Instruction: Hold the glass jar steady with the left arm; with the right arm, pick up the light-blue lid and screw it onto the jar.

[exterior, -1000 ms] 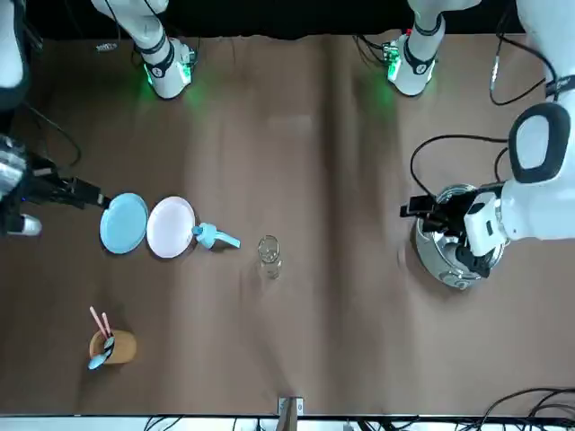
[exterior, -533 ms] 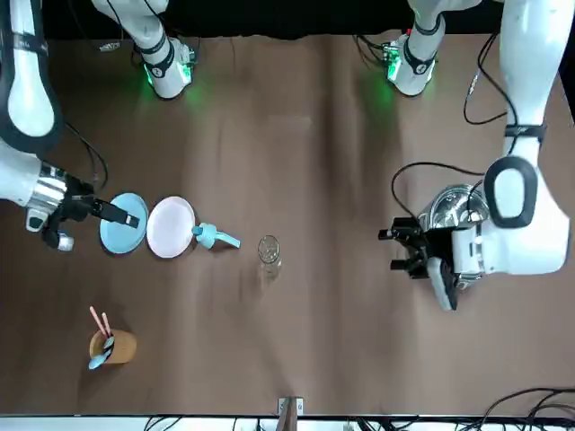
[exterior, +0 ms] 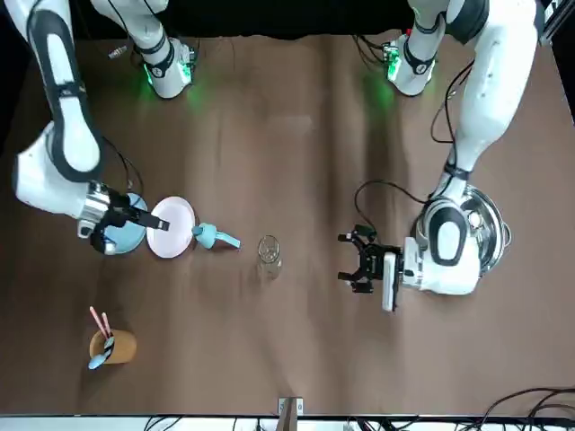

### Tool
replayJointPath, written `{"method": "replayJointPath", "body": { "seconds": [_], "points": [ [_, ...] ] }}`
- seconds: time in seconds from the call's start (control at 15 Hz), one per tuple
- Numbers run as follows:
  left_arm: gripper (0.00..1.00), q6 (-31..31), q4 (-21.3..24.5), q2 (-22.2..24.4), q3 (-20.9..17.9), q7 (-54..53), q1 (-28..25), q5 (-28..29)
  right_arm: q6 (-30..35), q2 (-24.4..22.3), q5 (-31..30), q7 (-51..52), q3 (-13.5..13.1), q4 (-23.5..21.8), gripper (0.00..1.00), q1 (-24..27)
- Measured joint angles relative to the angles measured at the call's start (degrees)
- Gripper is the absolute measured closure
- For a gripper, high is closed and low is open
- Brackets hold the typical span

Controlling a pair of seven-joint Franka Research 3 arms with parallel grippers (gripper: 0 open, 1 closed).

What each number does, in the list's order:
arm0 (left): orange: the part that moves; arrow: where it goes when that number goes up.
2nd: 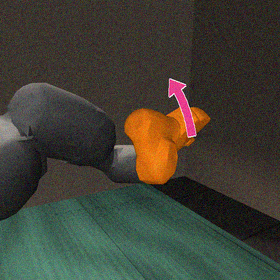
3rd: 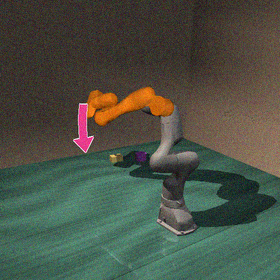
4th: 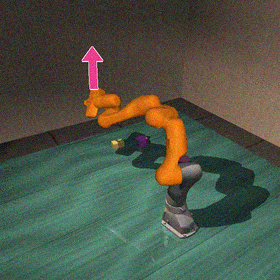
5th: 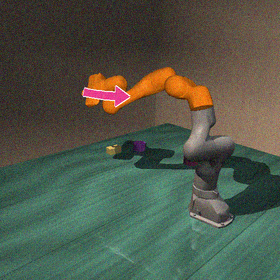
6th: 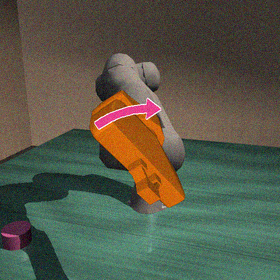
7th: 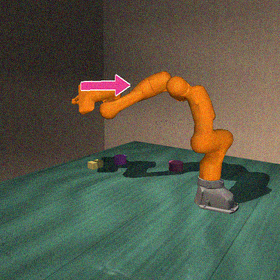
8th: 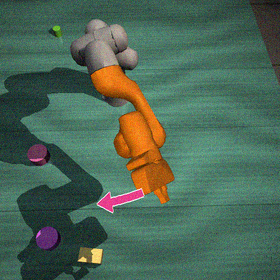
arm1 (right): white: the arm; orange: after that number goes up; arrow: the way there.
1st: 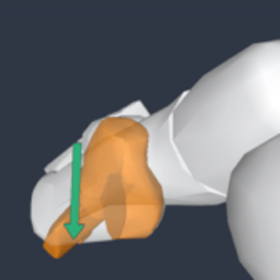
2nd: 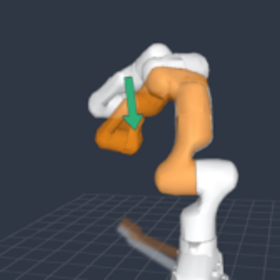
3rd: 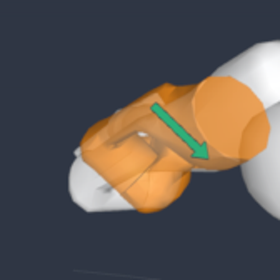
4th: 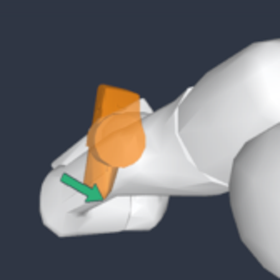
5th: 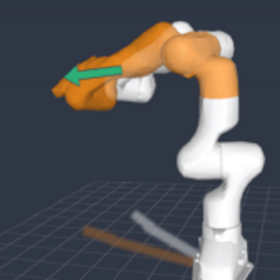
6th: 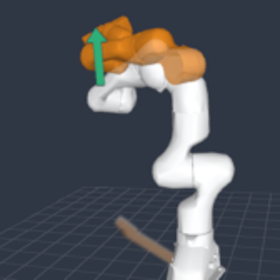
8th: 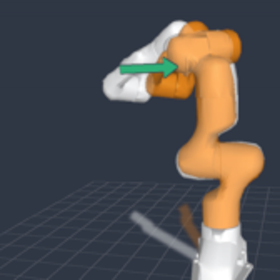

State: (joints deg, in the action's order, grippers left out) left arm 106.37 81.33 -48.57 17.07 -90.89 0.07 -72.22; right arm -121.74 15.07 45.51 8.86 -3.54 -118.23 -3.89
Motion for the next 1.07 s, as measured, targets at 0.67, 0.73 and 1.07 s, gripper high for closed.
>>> {"method": "replayJointPath", "body": {
  "seconds": [0.67, 0.73, 1.07],
  "points": [
    [0.00, 0.0, -3.6, -10.4, 1.3, -33.6, 3.9, -9.3, -2.5, 8.5, 8.3, 17.7, 0.0, 0.0, 0.01, -2.2],
    [0.00, 0.0, -3.6, -11.0, 1.3, -35.7, 4.3, -10.0, -2.6, 8.9, 8.4, 17.8, 0.0, 0.0, 0.01, -2.6],
    [0.00, 4.5, -3.9, -13.6, 1.3, -38.7, 6.0, -13.0, -4.1, 10.2, 10.5, 17.8, 0.1, 0.0, 0.01, -4.8]
  ]
}}
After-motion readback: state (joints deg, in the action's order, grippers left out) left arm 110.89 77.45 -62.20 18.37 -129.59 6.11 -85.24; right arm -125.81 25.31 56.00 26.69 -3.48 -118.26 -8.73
